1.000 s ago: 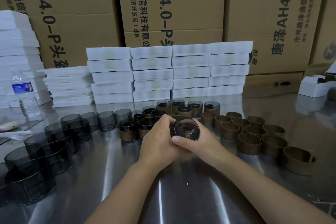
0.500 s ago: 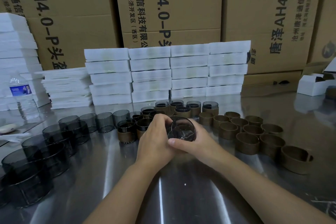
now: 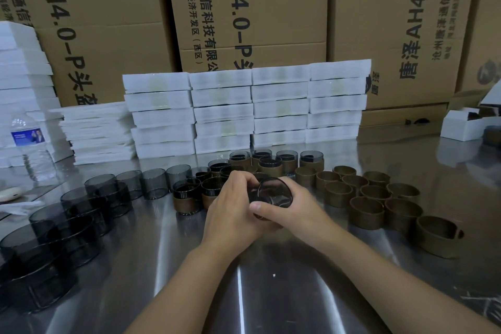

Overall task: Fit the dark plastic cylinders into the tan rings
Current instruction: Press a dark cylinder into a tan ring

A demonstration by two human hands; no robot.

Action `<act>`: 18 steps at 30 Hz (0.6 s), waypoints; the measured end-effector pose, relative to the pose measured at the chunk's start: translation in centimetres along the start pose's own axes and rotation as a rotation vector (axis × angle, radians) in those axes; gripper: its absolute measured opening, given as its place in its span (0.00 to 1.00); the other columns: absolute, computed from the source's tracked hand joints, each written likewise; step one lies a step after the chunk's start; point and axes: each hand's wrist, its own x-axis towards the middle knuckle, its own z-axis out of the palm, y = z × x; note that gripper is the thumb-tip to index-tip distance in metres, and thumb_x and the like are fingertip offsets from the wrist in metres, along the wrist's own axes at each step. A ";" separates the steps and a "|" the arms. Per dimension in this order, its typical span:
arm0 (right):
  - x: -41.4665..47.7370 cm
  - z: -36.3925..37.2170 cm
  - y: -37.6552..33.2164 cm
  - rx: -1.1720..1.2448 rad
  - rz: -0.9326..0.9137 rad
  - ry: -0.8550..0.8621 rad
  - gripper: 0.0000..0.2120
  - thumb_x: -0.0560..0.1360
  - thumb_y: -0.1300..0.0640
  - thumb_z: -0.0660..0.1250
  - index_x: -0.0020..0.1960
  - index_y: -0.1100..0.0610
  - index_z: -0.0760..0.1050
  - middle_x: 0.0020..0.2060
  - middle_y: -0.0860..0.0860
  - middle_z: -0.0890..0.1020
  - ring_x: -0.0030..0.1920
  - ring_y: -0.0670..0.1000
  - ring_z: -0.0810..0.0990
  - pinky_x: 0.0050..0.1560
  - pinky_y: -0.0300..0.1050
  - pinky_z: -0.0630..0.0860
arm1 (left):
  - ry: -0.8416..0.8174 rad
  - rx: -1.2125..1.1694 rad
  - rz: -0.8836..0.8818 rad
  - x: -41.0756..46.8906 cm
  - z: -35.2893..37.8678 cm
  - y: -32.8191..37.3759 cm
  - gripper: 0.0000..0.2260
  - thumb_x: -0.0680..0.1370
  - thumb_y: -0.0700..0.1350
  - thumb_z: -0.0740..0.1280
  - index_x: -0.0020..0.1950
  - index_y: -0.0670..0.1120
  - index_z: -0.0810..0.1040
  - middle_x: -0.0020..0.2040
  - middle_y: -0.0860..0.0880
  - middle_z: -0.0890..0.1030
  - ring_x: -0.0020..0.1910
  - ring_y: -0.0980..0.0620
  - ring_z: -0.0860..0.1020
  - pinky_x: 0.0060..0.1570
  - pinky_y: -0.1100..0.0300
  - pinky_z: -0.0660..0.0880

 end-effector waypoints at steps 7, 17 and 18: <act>-0.2 0.0 -0.3 -0.020 -0.005 0.011 0.28 0.54 0.31 0.72 0.48 0.45 0.77 0.42 0.36 0.82 0.45 0.35 0.80 0.41 0.27 0.72 | -0.018 -0.016 0.025 -0.1 -0.1 0.2 0.29 0.52 0.67 0.67 0.48 0.70 0.58 0.45 0.61 0.72 0.48 0.71 0.70 0.33 0.66 0.63; -0.3 -0.2 -0.5 -0.036 0.036 0.033 0.27 0.55 0.31 0.72 0.46 0.47 0.77 0.40 0.42 0.82 0.42 0.38 0.81 0.41 0.33 0.75 | -0.013 -0.014 0.051 -0.2 0.2 0.1 0.28 0.53 0.65 0.67 0.48 0.68 0.59 0.44 0.62 0.71 0.48 0.69 0.71 0.33 0.66 0.63; -0.2 -0.3 -0.4 -0.026 0.040 0.040 0.24 0.57 0.33 0.74 0.45 0.48 0.77 0.37 0.41 0.82 0.40 0.38 0.80 0.39 0.32 0.74 | -0.010 -0.011 0.056 -0.3 0.2 0.2 0.28 0.53 0.65 0.67 0.48 0.68 0.59 0.44 0.62 0.72 0.47 0.69 0.71 0.33 0.66 0.63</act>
